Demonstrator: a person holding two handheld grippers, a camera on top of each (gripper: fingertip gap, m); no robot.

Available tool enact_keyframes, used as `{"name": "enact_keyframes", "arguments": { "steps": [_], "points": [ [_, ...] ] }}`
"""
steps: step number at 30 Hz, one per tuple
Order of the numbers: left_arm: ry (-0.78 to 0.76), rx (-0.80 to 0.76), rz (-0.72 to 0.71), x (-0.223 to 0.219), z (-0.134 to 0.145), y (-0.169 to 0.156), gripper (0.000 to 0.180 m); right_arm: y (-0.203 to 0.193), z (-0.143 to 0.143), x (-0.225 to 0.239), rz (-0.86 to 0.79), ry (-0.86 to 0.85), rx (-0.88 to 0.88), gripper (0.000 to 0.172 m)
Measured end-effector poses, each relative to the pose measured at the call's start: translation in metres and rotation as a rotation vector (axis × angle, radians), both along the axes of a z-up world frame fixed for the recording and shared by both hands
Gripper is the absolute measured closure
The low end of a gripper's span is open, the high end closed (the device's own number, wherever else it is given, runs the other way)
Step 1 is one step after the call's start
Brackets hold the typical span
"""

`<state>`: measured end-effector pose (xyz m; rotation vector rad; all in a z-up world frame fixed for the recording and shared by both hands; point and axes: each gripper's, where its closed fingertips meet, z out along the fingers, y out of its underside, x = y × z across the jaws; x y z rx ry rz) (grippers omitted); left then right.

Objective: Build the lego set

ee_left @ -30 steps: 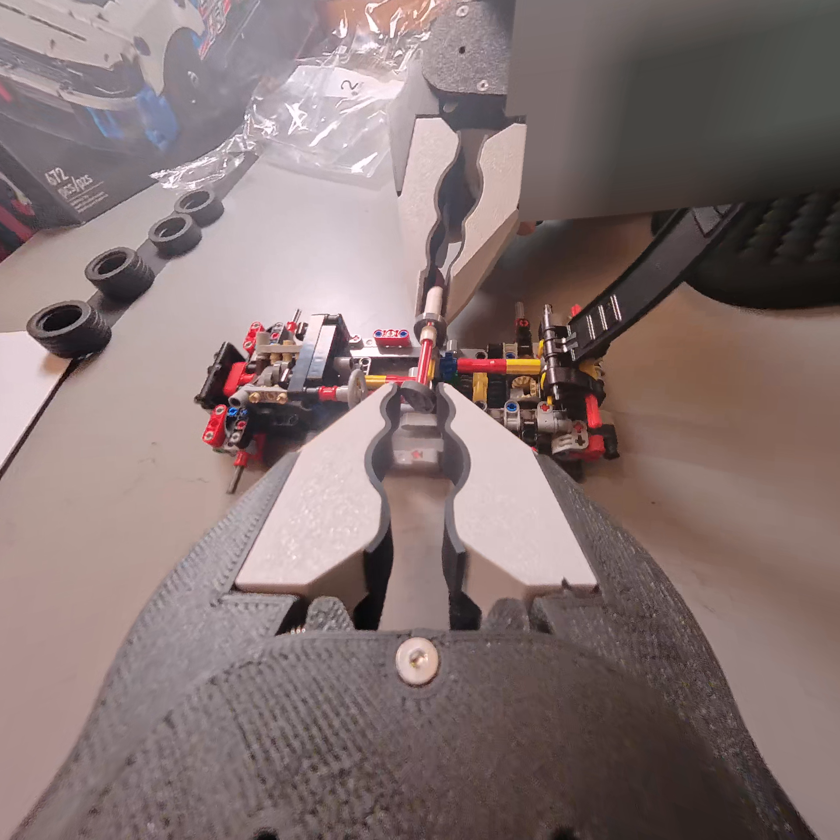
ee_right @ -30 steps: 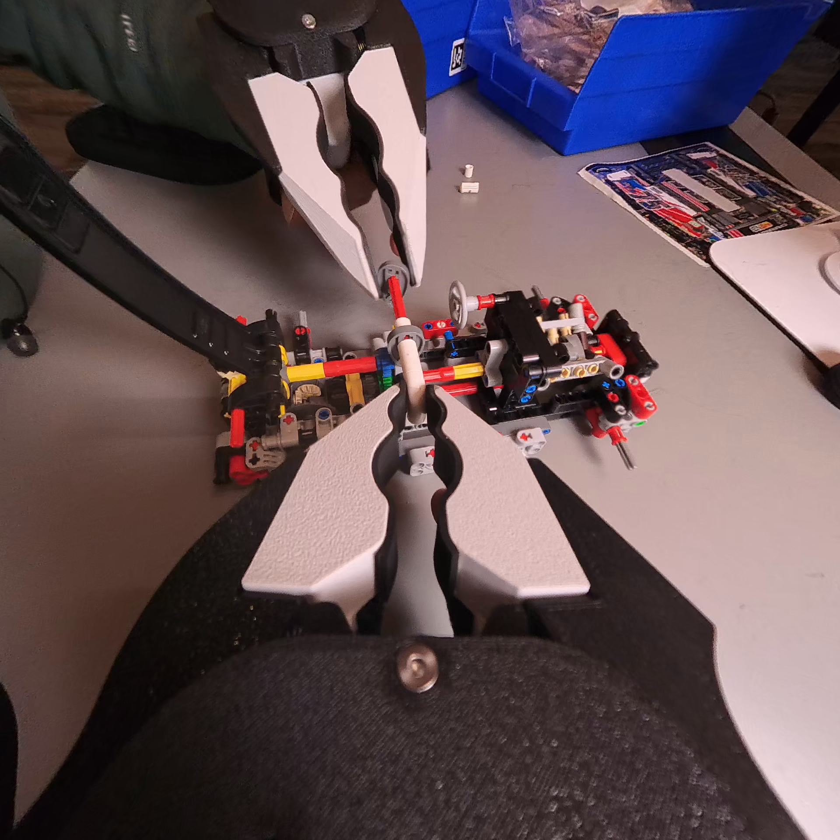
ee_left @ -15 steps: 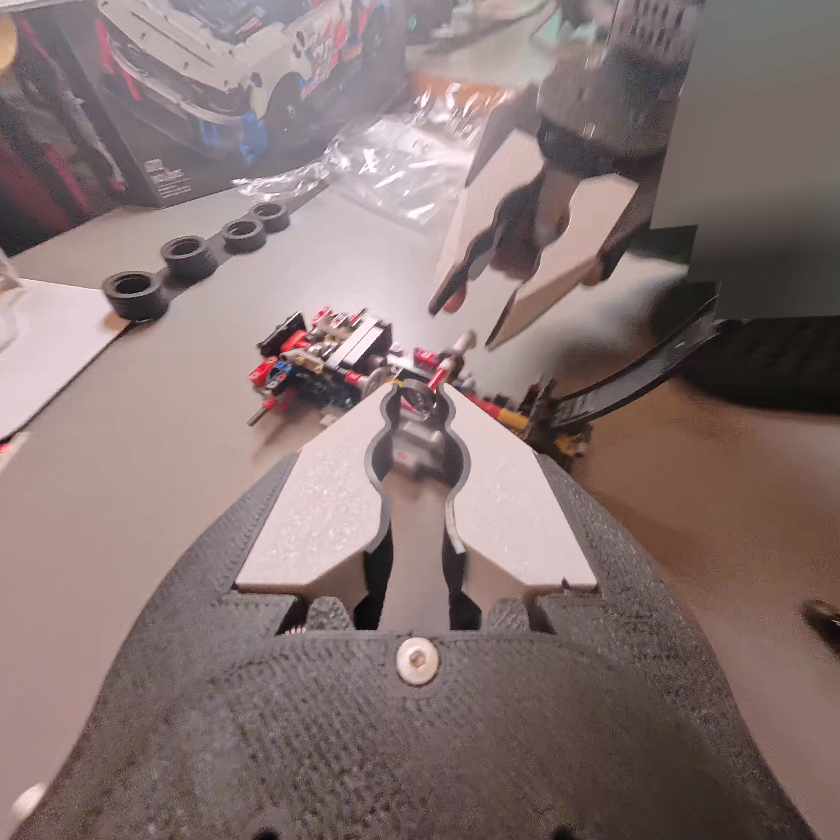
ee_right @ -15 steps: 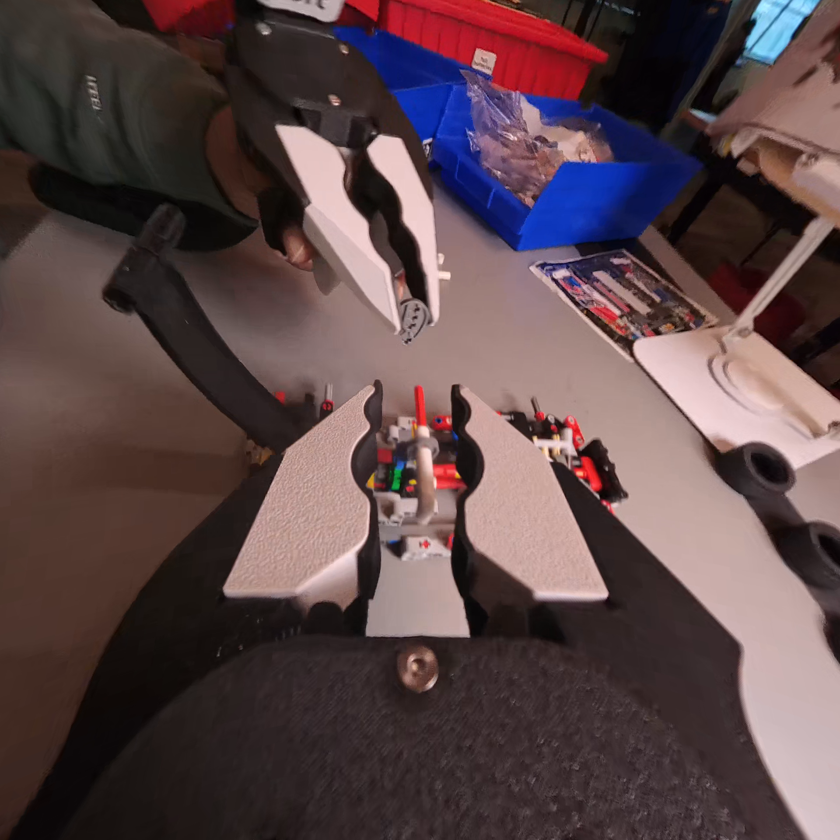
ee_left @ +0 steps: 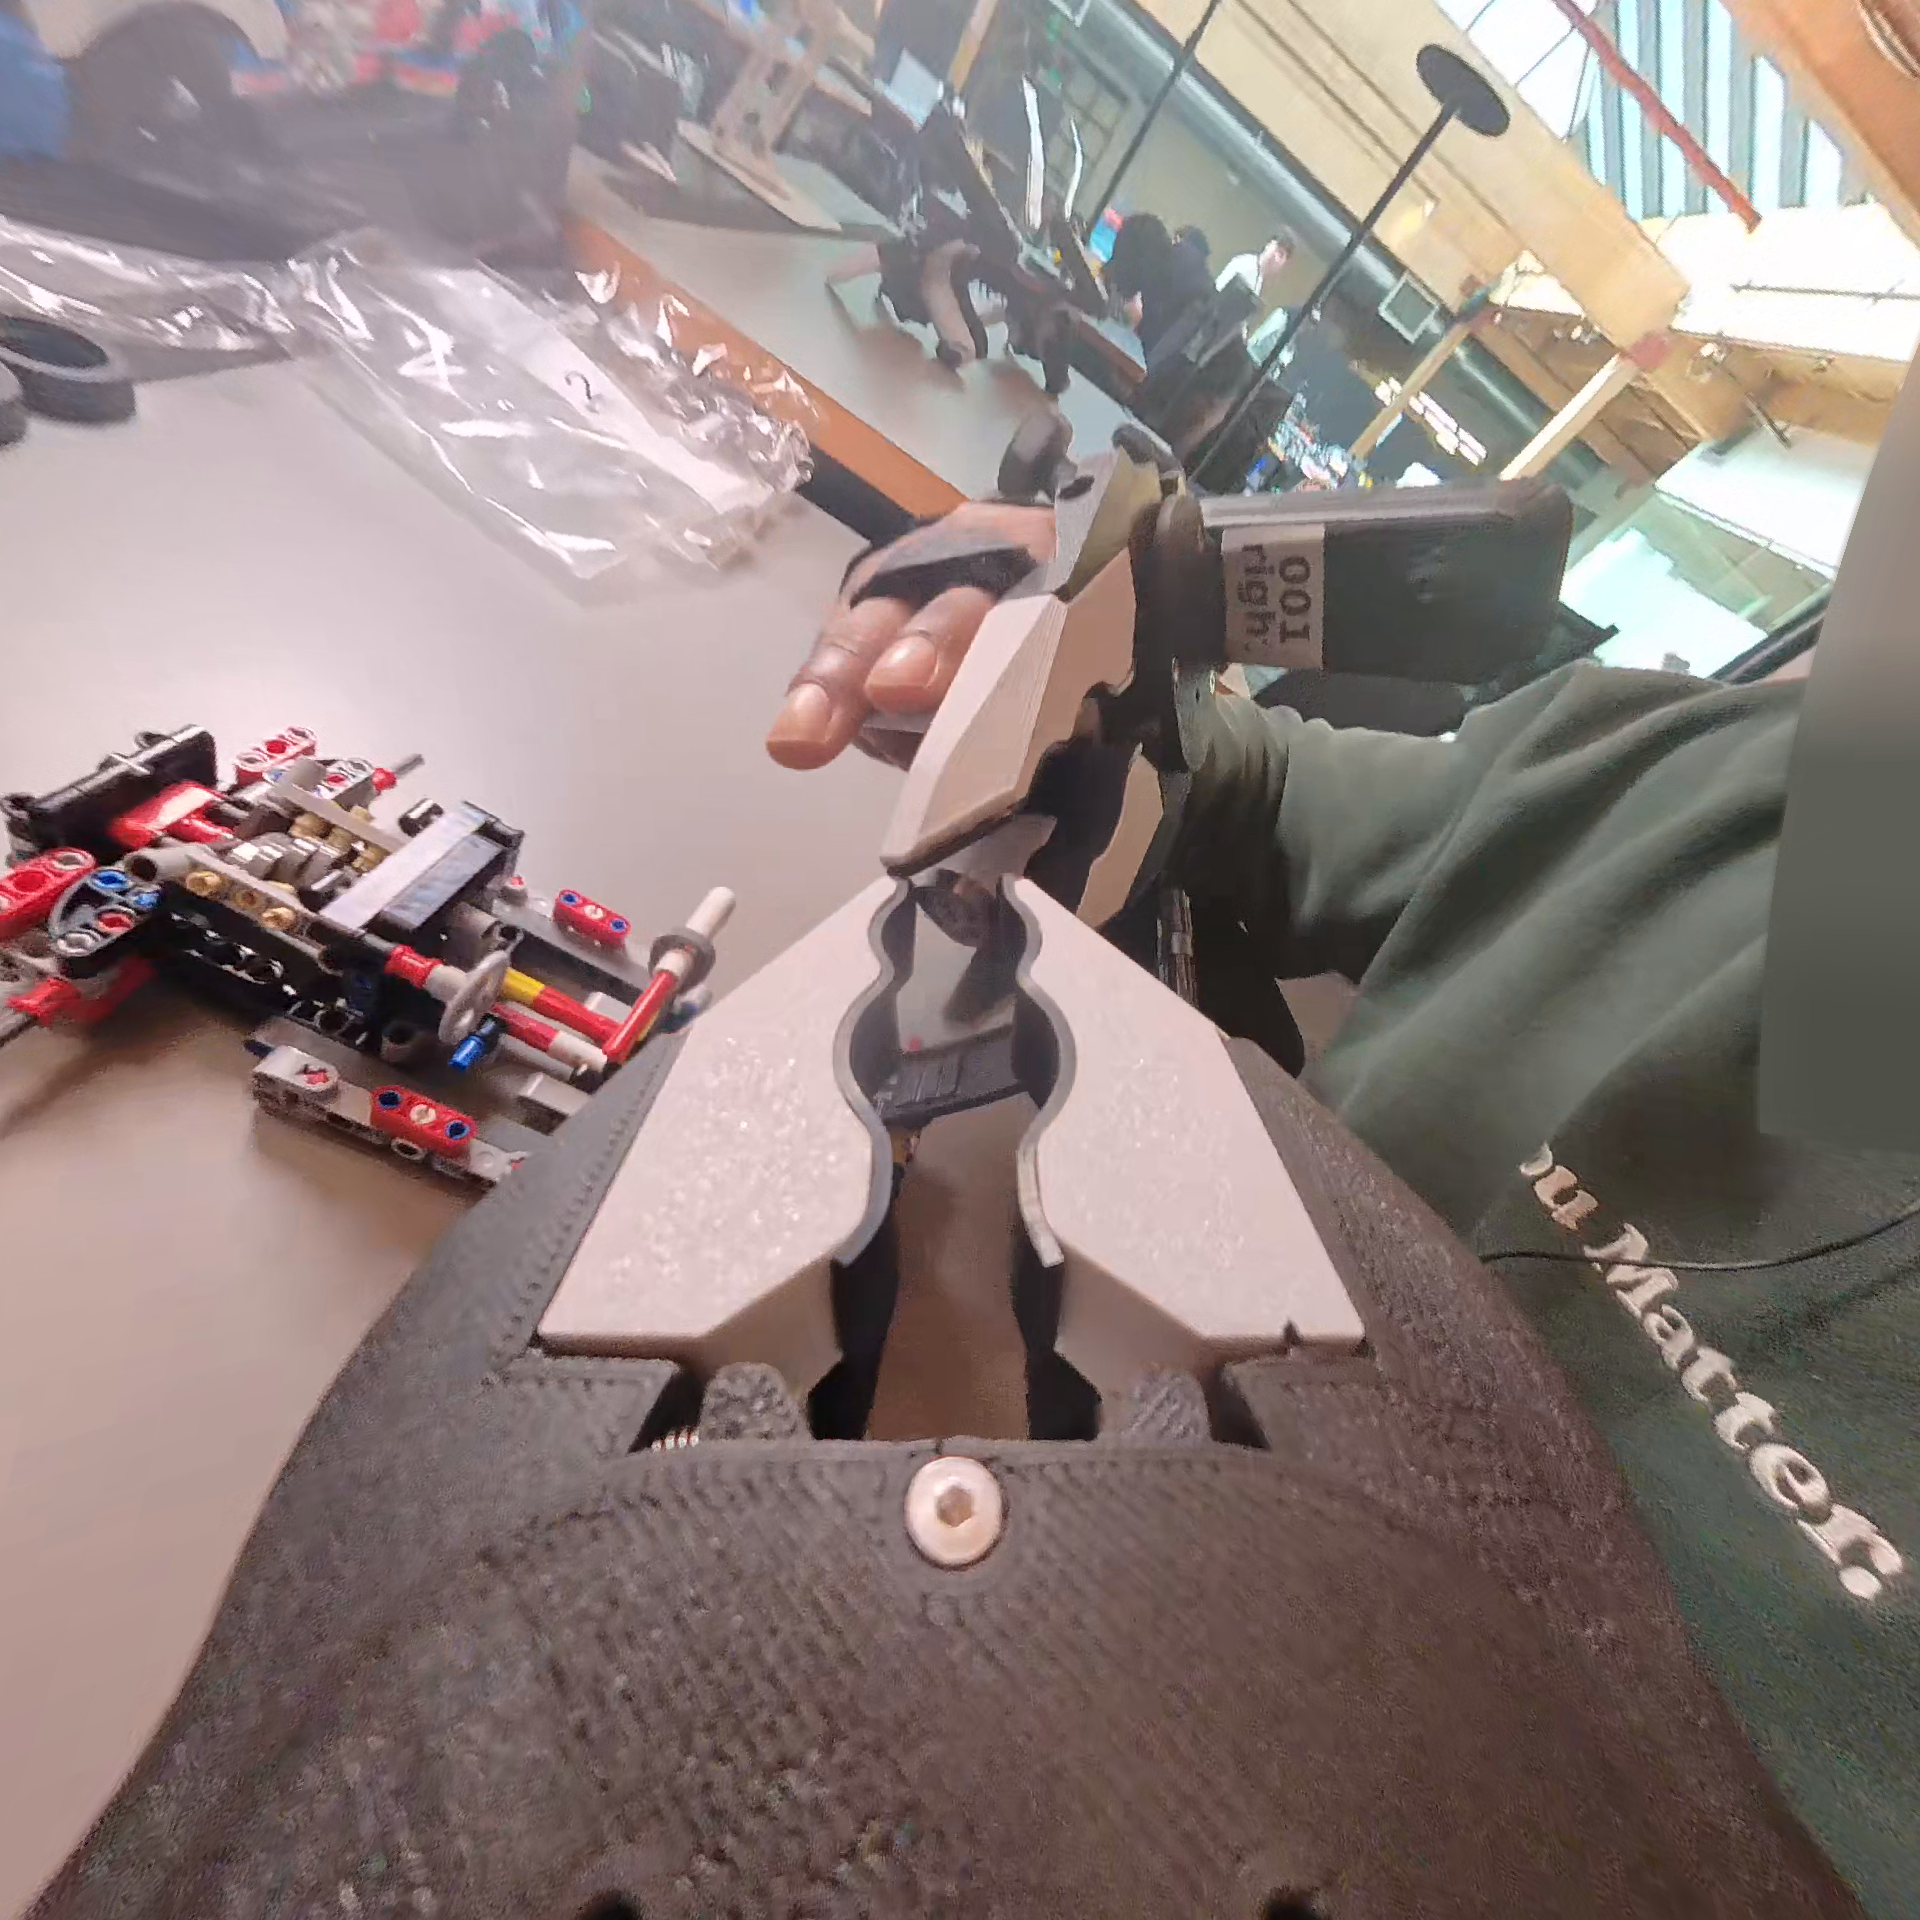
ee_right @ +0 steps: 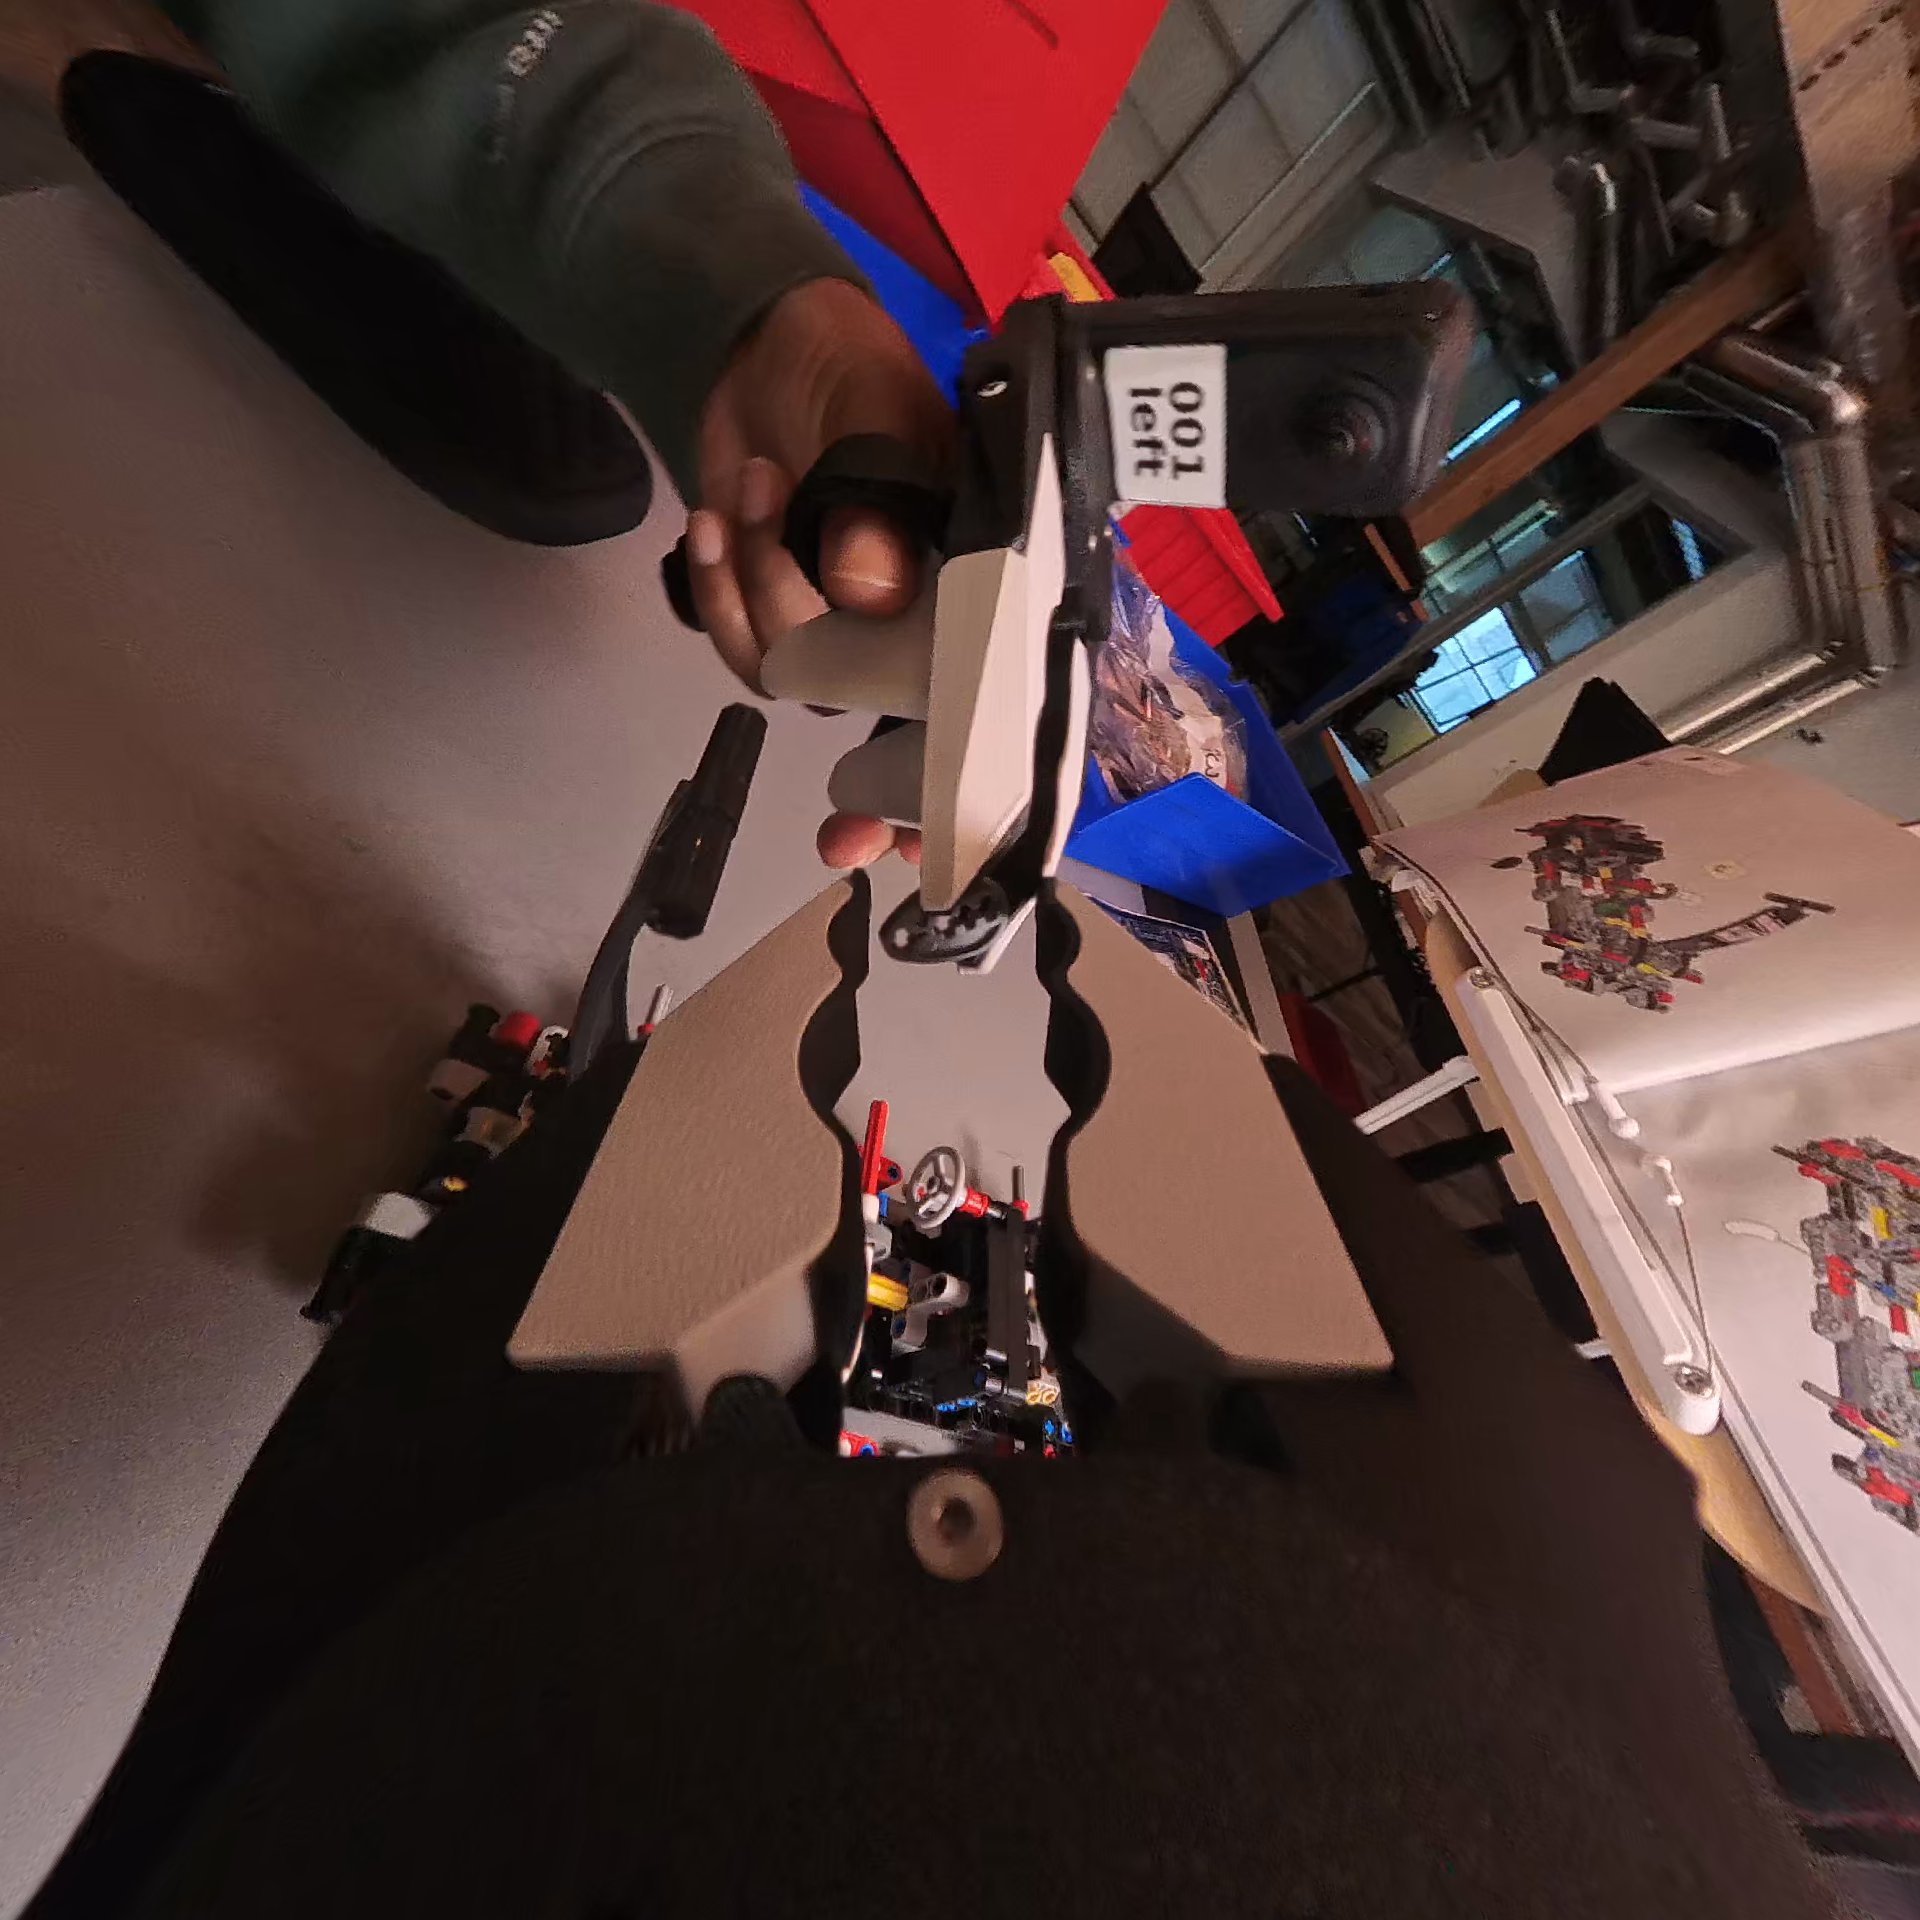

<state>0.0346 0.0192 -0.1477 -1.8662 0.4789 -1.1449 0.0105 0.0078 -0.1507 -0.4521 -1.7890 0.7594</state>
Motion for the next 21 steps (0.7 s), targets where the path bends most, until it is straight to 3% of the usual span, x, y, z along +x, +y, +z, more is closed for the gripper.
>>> {"name": "enact_keyframes", "arguments": {
  "steps": [6,13,19,21],
  "points": [
    [0.024,-0.153,-0.136,0.004,0.000,-0.005,0.168,0.000,0.000,0.005,0.040,-0.017,0.102,0.142],
    [-0.006,-0.264,-0.187,0.004,0.002,0.000,0.168,0.003,0.002,0.005,0.013,0.050,0.169,0.150],
    [-0.140,-0.229,-0.172,0.001,0.015,0.005,0.167,0.007,0.015,0.003,-0.002,0.115,0.061,0.150],
    [-0.225,-0.187,-0.169,-0.002,0.024,0.005,0.159,0.009,0.021,0.003,-0.009,0.147,0.012,0.150]
  ]
}}
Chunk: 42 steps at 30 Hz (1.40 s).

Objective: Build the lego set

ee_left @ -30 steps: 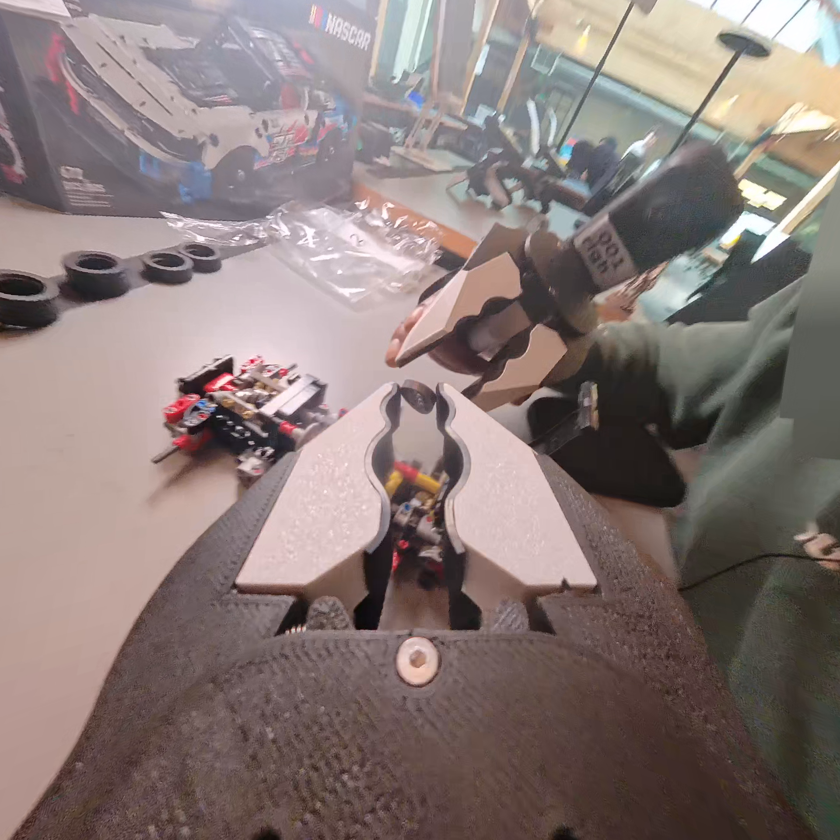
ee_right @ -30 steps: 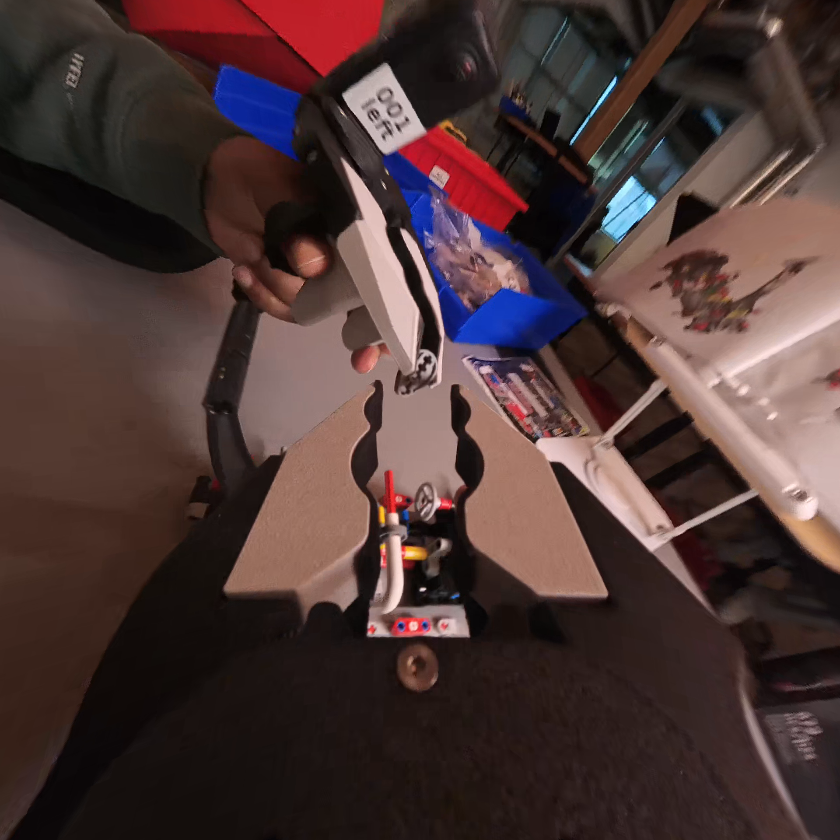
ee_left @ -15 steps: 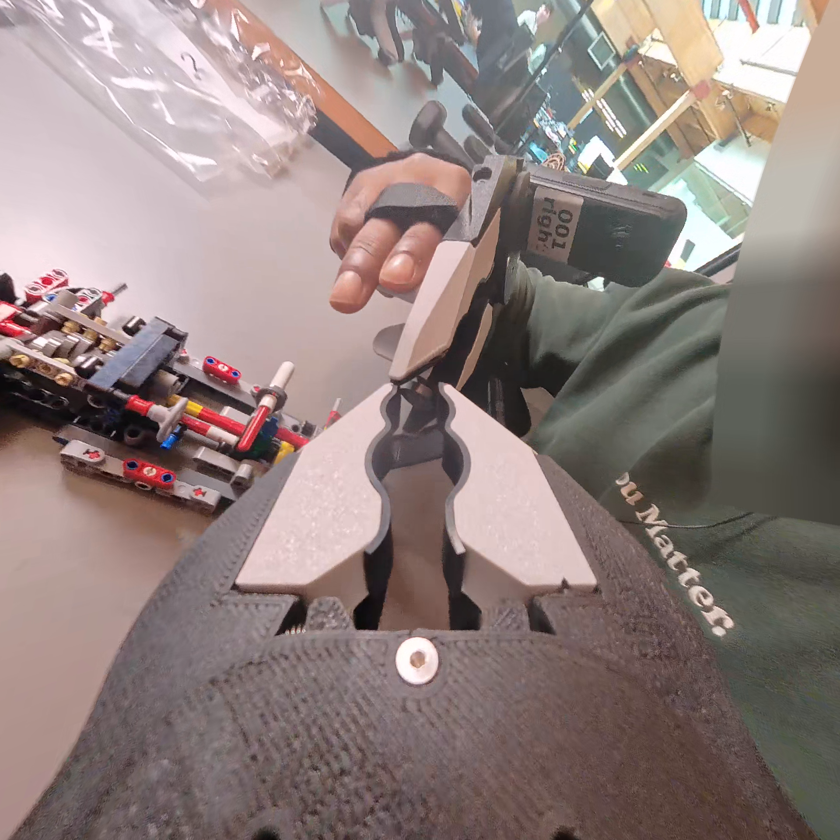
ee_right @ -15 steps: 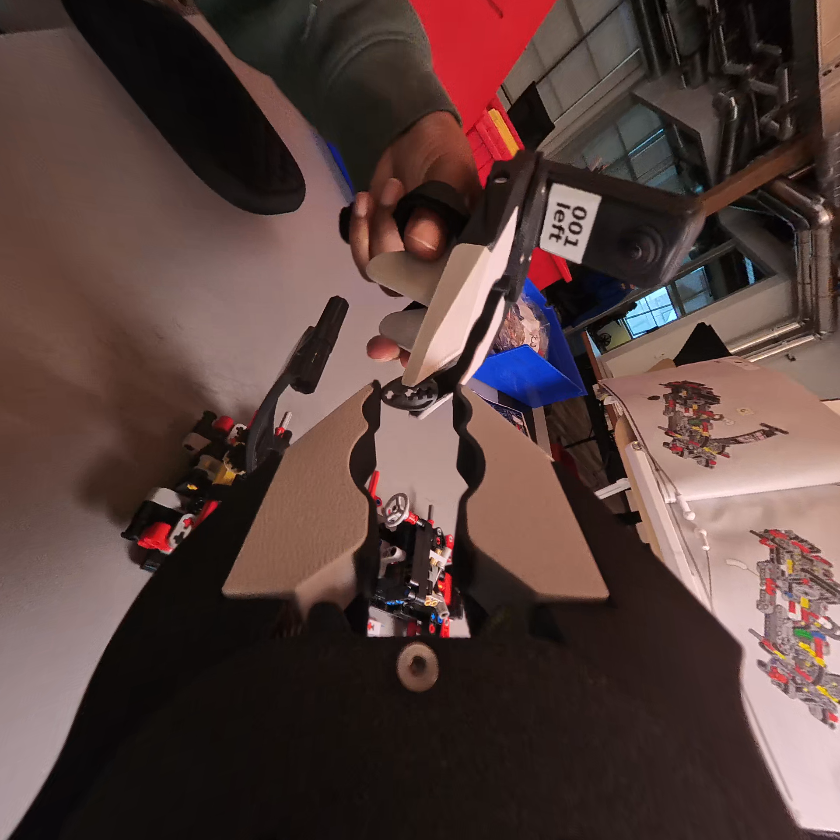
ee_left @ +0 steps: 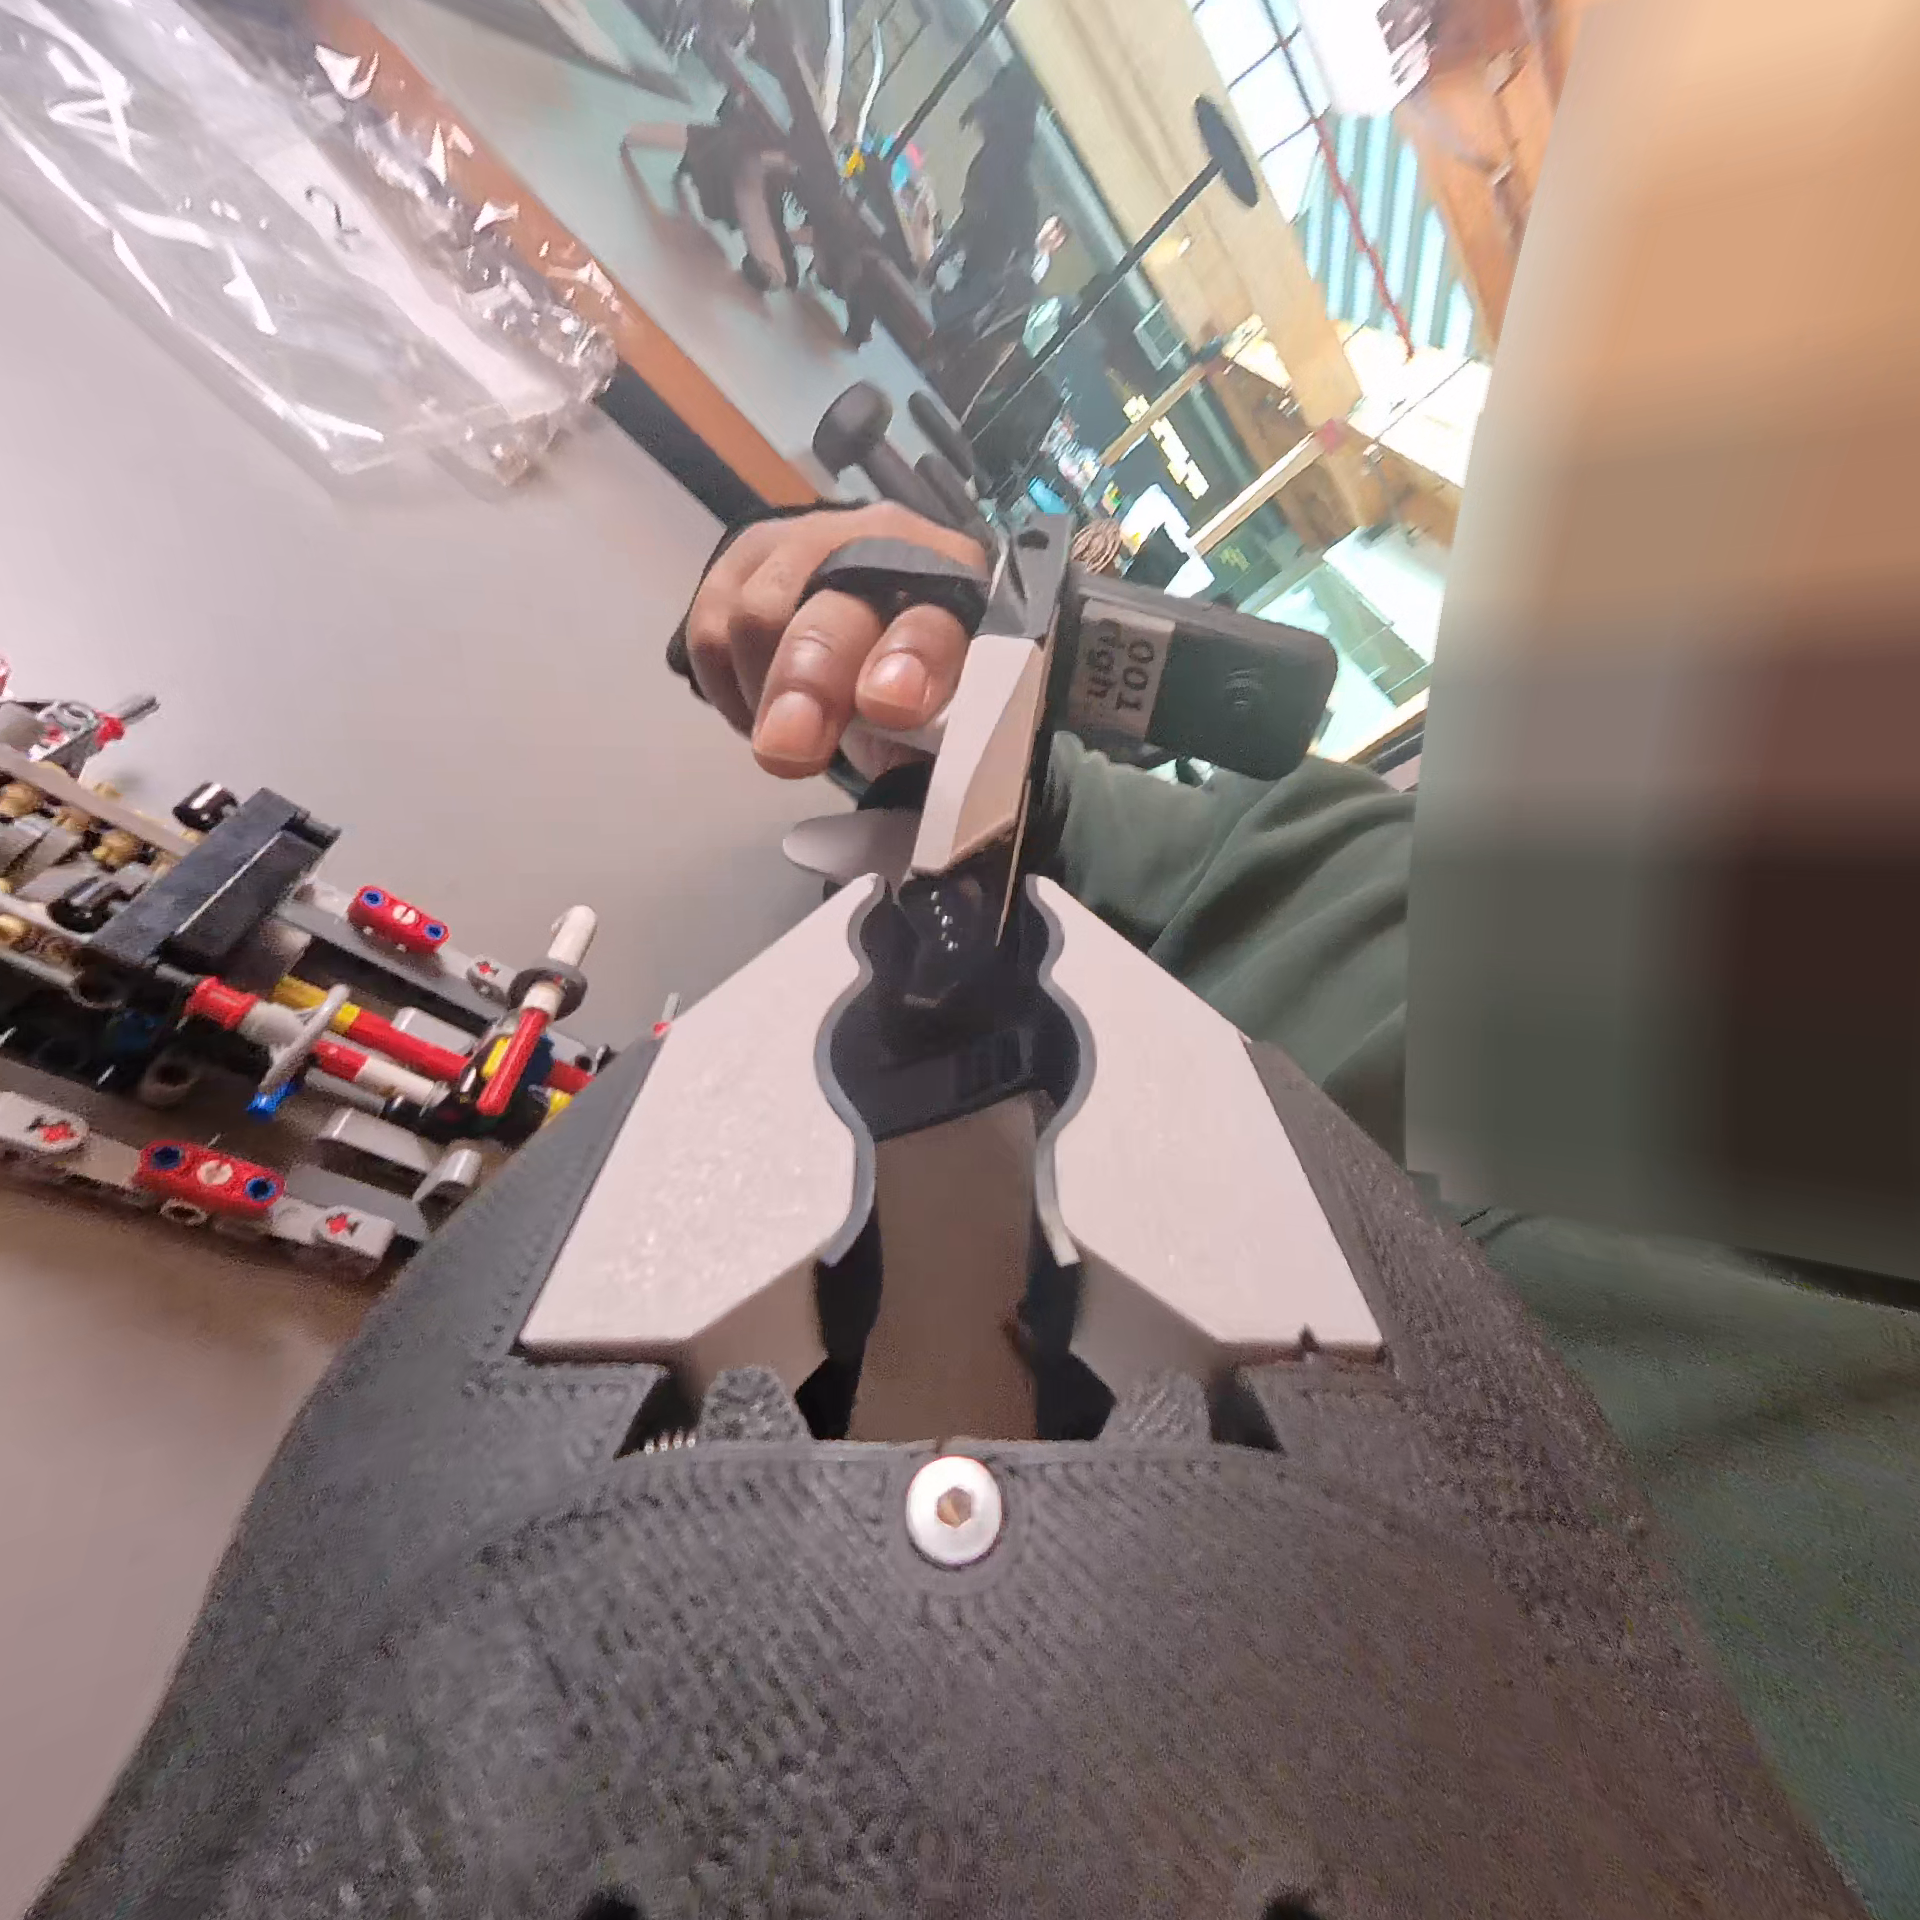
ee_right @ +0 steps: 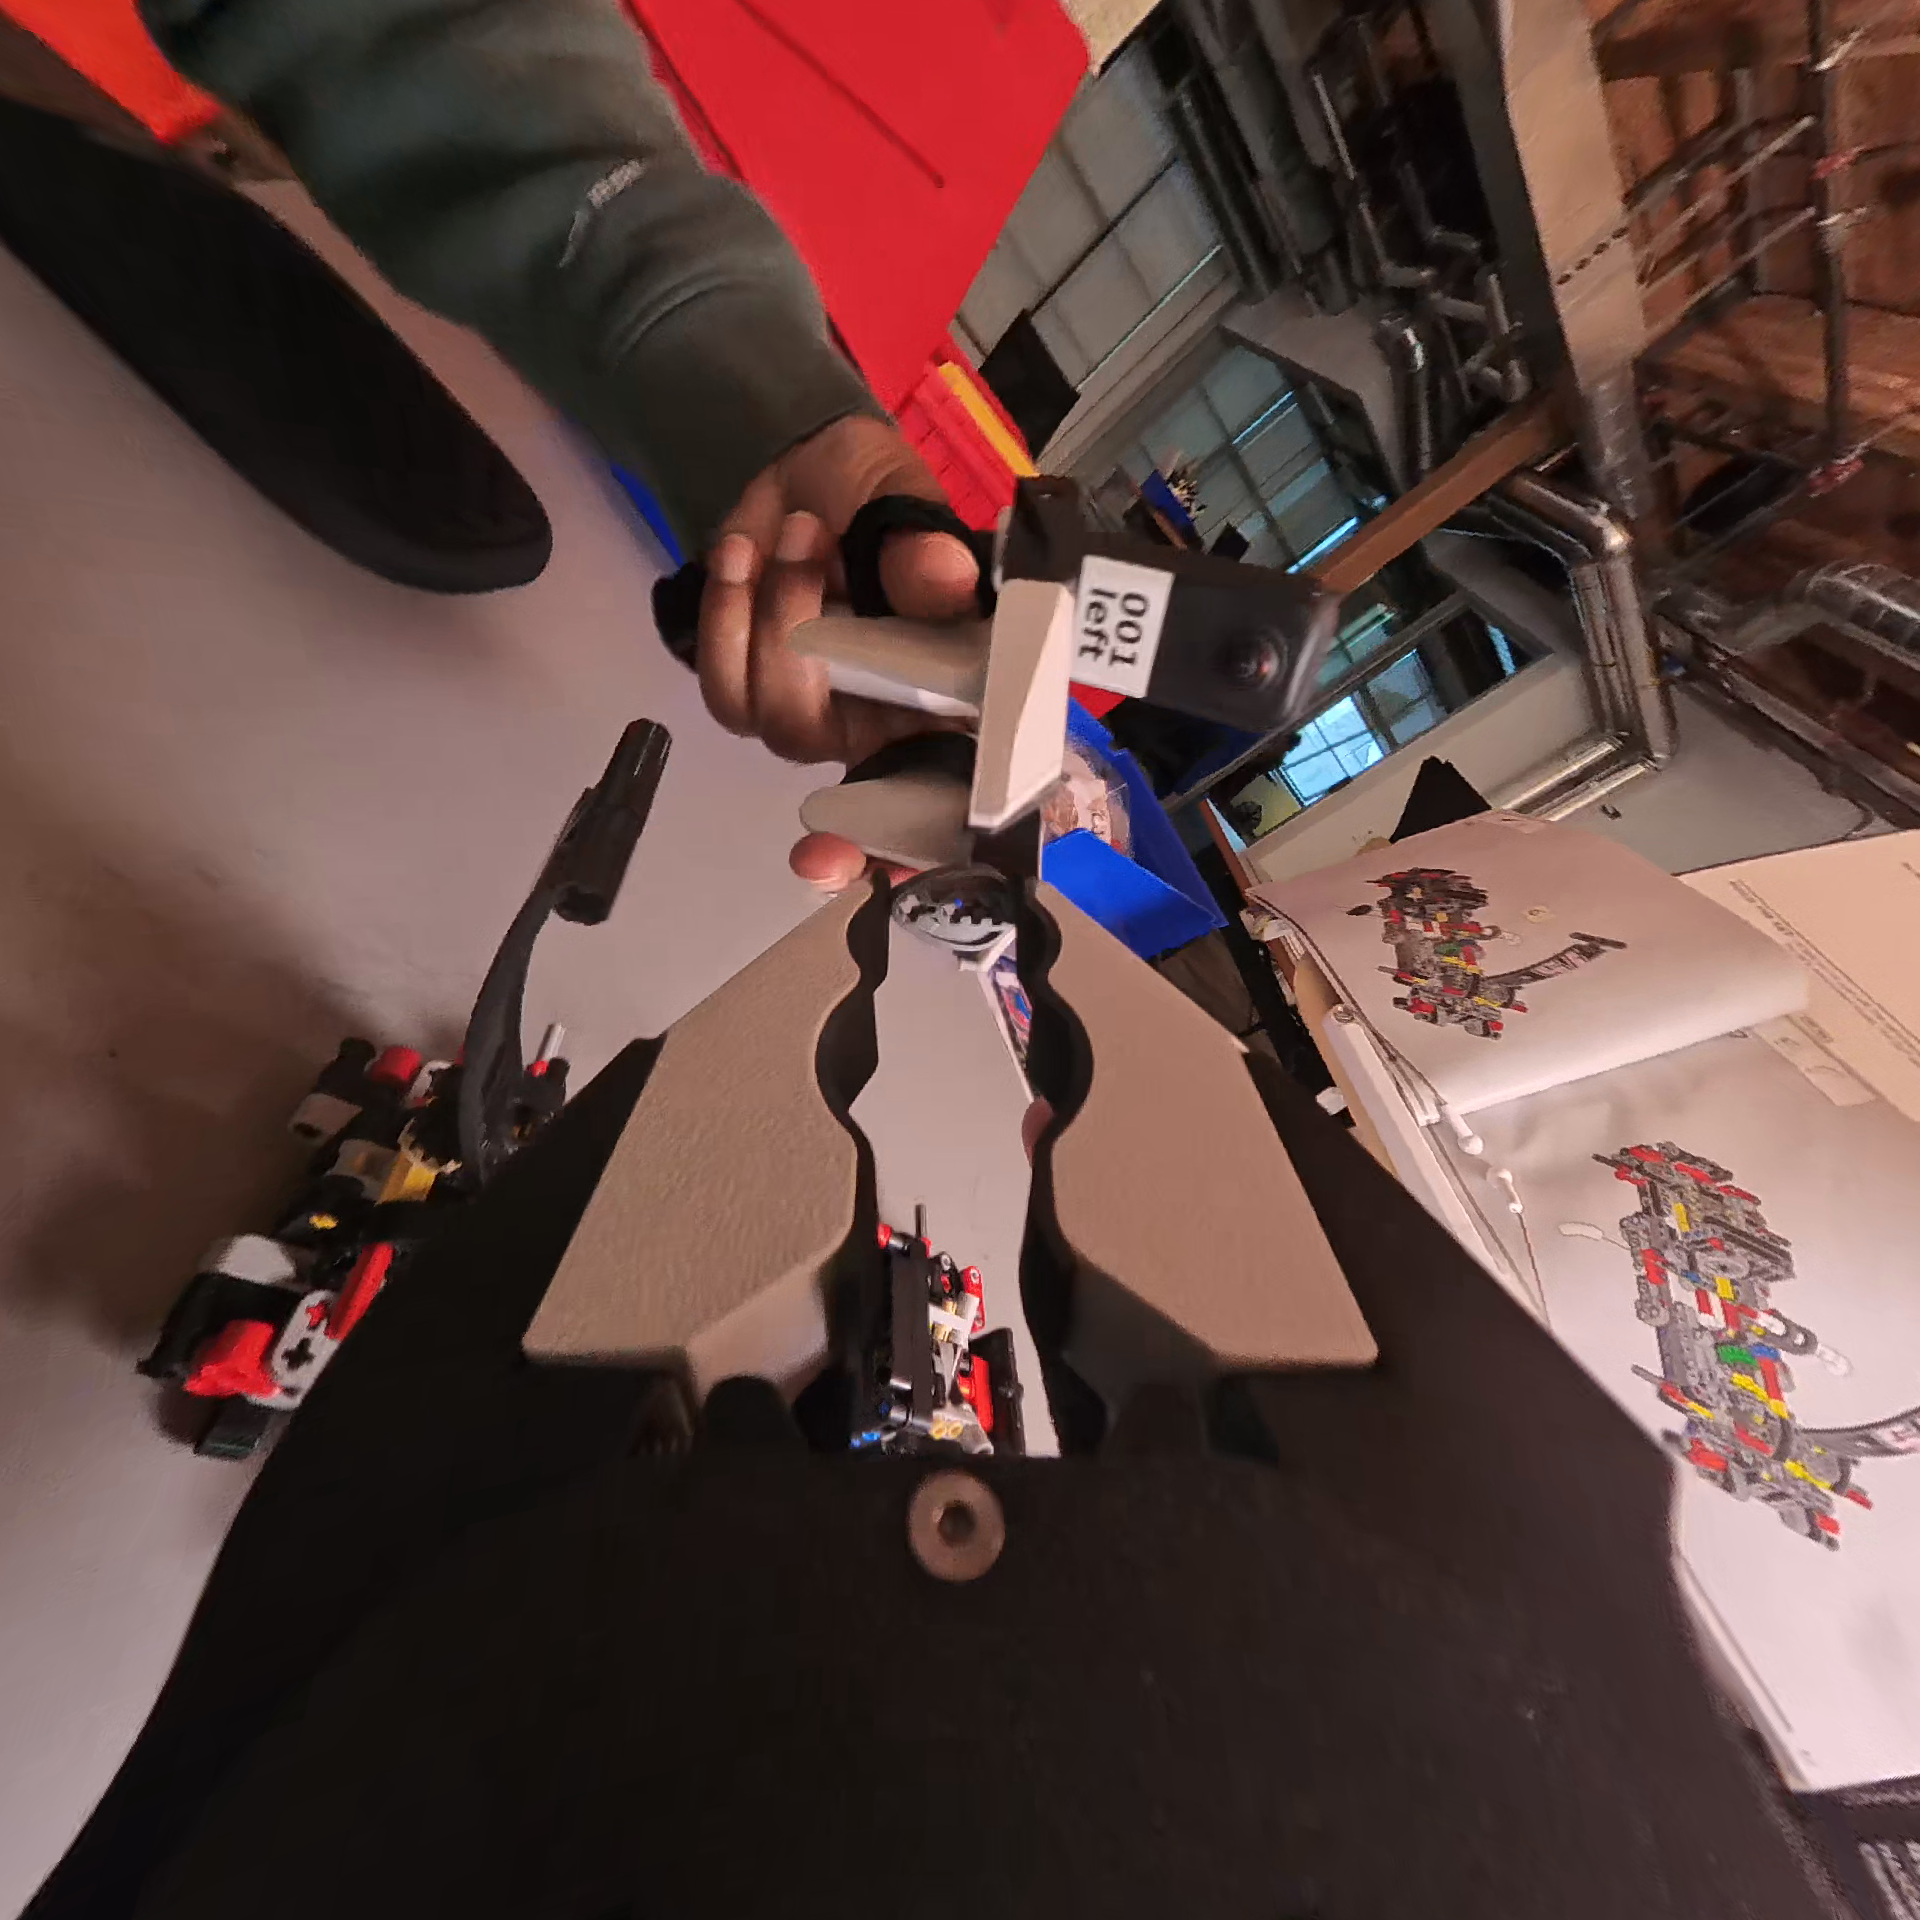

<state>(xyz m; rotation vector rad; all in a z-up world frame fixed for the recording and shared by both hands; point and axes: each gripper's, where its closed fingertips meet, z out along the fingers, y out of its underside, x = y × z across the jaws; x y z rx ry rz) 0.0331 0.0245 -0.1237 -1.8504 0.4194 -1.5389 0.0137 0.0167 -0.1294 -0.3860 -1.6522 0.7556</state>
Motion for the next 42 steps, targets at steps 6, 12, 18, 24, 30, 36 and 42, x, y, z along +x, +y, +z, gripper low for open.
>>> {"name": "enact_keyframes", "arguments": {
  "steps": [6,12,18,24,30,36,42],
  "points": [
    [-0.147,0.031,0.010,-0.002,0.007,0.000,0.158,-0.002,0.010,-0.001,-0.010,0.058,-0.024,0.150],
    [-0.178,0.046,0.002,0.002,0.009,0.000,0.168,0.000,0.012,0.000,-0.025,0.072,-0.016,0.150],
    [-0.209,0.035,0.006,0.001,0.009,0.002,0.168,0.001,0.010,0.000,-0.032,0.078,0.013,0.151],
    [-0.109,0.138,0.018,-0.002,0.003,0.003,0.167,0.004,0.002,-0.004,-0.046,0.033,-0.001,0.150],
    [0.347,0.558,0.127,-0.038,-0.041,0.015,0.167,0.059,-0.058,0.030,-0.102,-0.448,-0.340,0.137],
    [0.406,0.576,0.091,-0.038,-0.090,0.018,0.168,0.058,-0.098,0.030,-0.082,-0.530,-0.544,0.152],
    [0.402,0.591,0.070,-0.033,-0.091,0.021,0.167,0.052,-0.104,0.024,-0.046,-0.536,-0.599,0.165]
  ]
}}
